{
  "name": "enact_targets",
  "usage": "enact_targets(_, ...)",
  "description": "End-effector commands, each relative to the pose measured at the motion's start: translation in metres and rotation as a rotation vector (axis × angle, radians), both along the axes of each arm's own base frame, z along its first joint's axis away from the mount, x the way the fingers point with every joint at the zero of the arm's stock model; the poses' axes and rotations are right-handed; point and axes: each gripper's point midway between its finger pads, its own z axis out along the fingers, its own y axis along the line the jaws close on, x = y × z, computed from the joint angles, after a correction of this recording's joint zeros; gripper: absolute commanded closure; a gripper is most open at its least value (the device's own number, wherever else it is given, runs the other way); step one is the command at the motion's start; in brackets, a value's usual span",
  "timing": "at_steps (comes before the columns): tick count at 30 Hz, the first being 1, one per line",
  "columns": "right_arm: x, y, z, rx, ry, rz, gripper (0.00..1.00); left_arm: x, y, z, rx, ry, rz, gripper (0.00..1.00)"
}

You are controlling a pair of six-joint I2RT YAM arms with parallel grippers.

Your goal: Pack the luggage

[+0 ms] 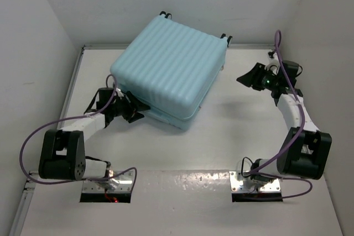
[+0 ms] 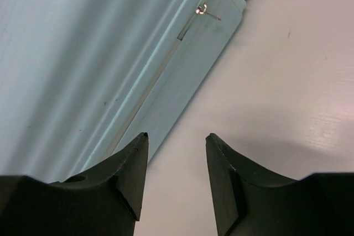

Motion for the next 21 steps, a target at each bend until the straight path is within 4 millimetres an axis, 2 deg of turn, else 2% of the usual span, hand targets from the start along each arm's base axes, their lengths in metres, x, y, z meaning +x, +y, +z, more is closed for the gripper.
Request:
enact_targets(1, -0.011, -0.004, 0.012, -0.006, -0.037, 0.015, 0.54, 0.021, -0.013, -0.002, -0.036, -0.015, 0.120, 0.39)
enact_targets(2, -0.011, -0.007, 0.011, 0.009, -0.029, -0.003, 0.54, 0.018, -0.018, -0.010, -0.053, 0.011, 0.142, 0.42)
enact_targets(3, -0.011, -0.009, 0.012, 0.017, -0.032, -0.006, 0.54, 0.024, -0.017, -0.009, -0.056, 0.002, 0.162, 0.42)
enact_targets(5, -0.012, -0.010, 0.010, 0.040, -0.026, -0.004, 0.54, 0.027, -0.012, -0.028, -0.023, 0.048, 0.206, 0.46)
enact_targets(7, -0.012, -0.009, 0.007, 0.050, -0.018, -0.003, 0.54, 0.036, -0.010, -0.031, -0.004, 0.052, 0.228, 0.46)
enact_targets(8, -0.010, -0.009, 0.006, 0.054, -0.023, 0.001, 0.54, 0.036, -0.003, -0.044, 0.022, 0.097, 0.245, 0.49)
enact_targets(9, -0.009, -0.010, 0.005, 0.055, -0.024, 0.001, 0.54, 0.040, 0.007, -0.049, 0.060, 0.109, 0.277, 0.54)
enact_targets(10, -0.008, -0.009, 0.005, 0.058, -0.022, 0.003, 0.54, 0.050, 0.015, -0.044, 0.088, 0.097, 0.297, 0.57)
enact_targets(11, -0.005, -0.010, 0.003, 0.059, -0.022, 0.006, 0.54, 0.049, 0.036, -0.055, 0.152, 0.129, 0.327, 0.66)
enact_targets(13, -0.004, -0.009, 0.002, 0.058, -0.023, 0.008, 0.54, 0.054, 0.059, -0.055, 0.215, 0.138, 0.362, 0.77)
enact_targets(14, -0.004, -0.010, 0.001, 0.055, -0.019, 0.005, 0.54, 0.045, 0.071, -0.062, 0.260, 0.190, 0.367, 0.81)
enact_targets(15, 0.000, -0.010, 0.006, 0.040, -0.058, 0.012, 0.54, 0.045, 0.093, -0.061, 0.313, 0.174, 0.379, 0.91)
enact_targets(17, 0.000, -0.010, 0.003, 0.028, -0.074, 0.017, 0.54, 0.040, 0.120, -0.063, 0.396, 0.181, 0.365, 0.99)
enact_targets(18, -0.001, -0.009, 0.002, 0.025, -0.083, 0.022, 0.54, 0.039, 0.133, -0.064, 0.425, 0.180, 0.356, 1.00)
enact_targets(19, -0.001, -0.007, 0.001, 0.020, -0.092, 0.025, 0.54, 0.049, 0.151, -0.059, 0.435, 0.162, 0.351, 1.00)
enact_targets(20, -0.008, -0.005, -0.011, 0.028, -0.077, 0.030, 0.54, 0.046, 0.160, -0.062, 0.471, 0.190, 0.309, 1.00)
enact_targets(21, -0.003, -0.005, -0.002, 0.011, -0.142, 0.036, 0.54, 0.047, 0.168, -0.064, 0.530, 0.180, 0.216, 1.00)
